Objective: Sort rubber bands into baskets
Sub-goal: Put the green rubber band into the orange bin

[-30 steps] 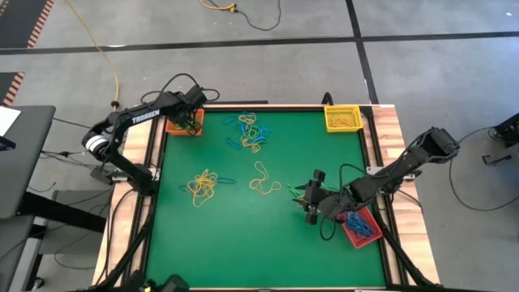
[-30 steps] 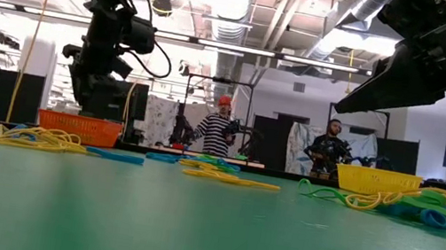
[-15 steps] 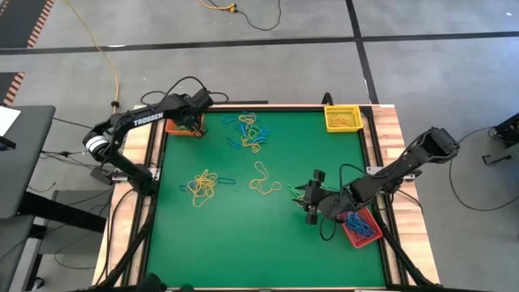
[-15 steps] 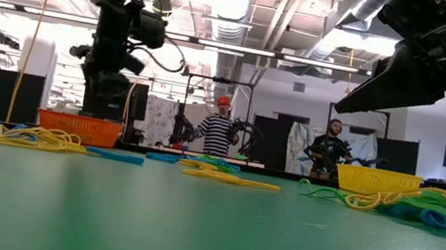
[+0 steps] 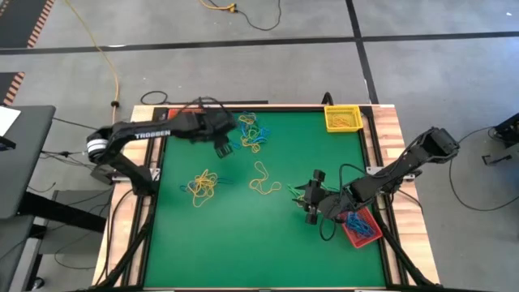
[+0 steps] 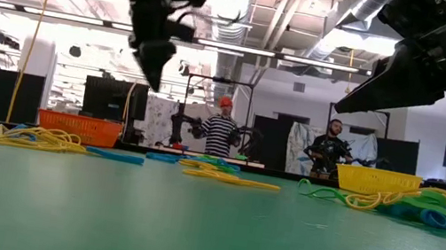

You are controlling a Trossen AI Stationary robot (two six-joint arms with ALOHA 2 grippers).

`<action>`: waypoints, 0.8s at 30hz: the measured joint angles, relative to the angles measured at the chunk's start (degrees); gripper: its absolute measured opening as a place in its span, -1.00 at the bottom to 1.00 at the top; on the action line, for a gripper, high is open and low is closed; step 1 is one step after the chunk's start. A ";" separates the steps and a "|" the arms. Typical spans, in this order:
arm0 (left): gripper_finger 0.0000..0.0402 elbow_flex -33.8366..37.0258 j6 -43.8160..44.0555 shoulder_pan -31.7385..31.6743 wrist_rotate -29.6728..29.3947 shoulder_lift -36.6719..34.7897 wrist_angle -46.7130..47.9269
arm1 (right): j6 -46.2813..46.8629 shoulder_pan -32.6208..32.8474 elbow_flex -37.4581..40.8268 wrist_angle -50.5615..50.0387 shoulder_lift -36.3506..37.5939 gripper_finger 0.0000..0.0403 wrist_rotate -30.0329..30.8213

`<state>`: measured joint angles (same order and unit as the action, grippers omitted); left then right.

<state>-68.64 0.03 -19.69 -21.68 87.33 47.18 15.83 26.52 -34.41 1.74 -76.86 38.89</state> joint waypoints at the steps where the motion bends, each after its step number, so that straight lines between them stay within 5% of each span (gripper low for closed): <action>1: -0.21 -0.19 0.05 1.97 -0.01 0.00 -0.54 | -0.19 0.00 0.00 0.00 0.00 0.07 0.00; 14: -0.21 -0.70 0.93 23.31 -6.00 -0.02 -10.43 | -0.86 -0.01 0.00 0.57 0.01 0.07 0.10; 24: -0.21 2.86 0.80 32.04 -13.35 -0.04 -17.45 | -0.92 -2.06 0.00 2.54 0.02 0.07 1.79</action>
<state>-65.78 0.83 12.35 -35.03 87.29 29.74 14.91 24.46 -34.41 4.28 -76.84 40.69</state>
